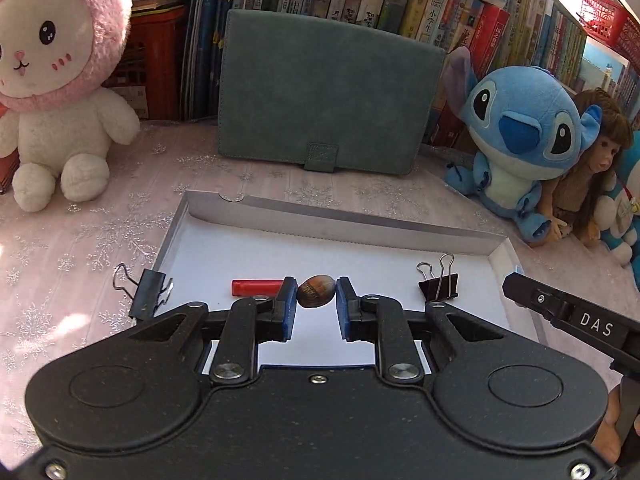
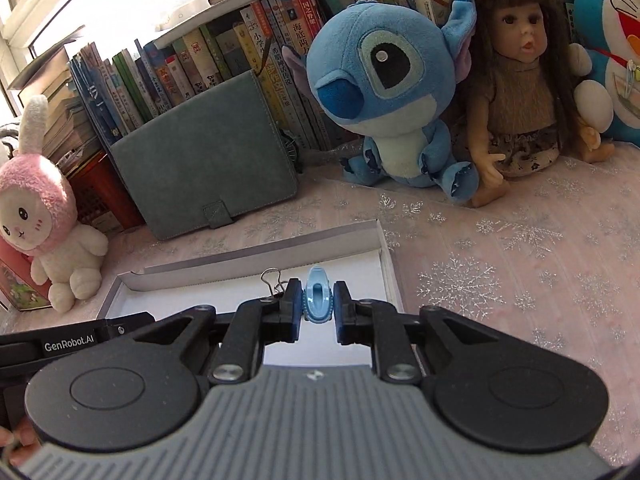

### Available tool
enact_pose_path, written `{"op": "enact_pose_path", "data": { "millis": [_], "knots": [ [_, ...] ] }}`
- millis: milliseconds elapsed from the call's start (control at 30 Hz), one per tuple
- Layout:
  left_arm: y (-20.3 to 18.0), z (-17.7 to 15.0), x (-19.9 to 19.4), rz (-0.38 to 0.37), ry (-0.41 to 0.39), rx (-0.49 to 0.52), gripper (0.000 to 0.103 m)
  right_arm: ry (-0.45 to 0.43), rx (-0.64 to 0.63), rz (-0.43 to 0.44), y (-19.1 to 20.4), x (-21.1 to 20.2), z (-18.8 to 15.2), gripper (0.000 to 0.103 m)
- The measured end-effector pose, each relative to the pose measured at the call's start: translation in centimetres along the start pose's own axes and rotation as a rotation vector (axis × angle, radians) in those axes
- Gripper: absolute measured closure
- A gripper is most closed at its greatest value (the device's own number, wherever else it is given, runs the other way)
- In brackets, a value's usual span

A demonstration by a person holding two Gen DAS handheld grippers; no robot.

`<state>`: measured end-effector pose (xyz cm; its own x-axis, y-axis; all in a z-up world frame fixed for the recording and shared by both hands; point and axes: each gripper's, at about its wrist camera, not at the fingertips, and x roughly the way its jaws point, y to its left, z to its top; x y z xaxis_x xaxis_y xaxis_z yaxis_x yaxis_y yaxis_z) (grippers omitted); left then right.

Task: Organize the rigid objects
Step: 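Carry the brown nut and light blue clip over the white tray with both grippers, then open the left gripper to drop the nut while the right gripper releases the clip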

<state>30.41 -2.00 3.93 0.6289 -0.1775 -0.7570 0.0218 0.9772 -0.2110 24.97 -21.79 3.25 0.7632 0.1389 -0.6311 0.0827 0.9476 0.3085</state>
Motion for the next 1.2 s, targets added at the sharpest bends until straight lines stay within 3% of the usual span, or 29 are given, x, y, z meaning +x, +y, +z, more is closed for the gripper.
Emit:
{"op": "enact_pose_path", "data": {
  "millis": [133, 967, 1200],
  "knots": [
    [-0.3, 0.4, 1.8, -0.04, 0.038, -0.025, 0.083, -0.004, 0.02, 0.013, -0.2, 1.2, 0.5, 0.083],
    [-0.9, 0.3, 4.2, 0.049, 0.011, 0.072, 0.083, 0.061, 0.033, 0.005, 0.1, 5.1, 0.2, 0.083],
    [-1.1, 0.2, 3.9, 0.06, -0.002, 0.088, 0.08, 0.051, 0.038, 0.013, 0.0, 5.1, 0.0, 0.077]
  ]
}}
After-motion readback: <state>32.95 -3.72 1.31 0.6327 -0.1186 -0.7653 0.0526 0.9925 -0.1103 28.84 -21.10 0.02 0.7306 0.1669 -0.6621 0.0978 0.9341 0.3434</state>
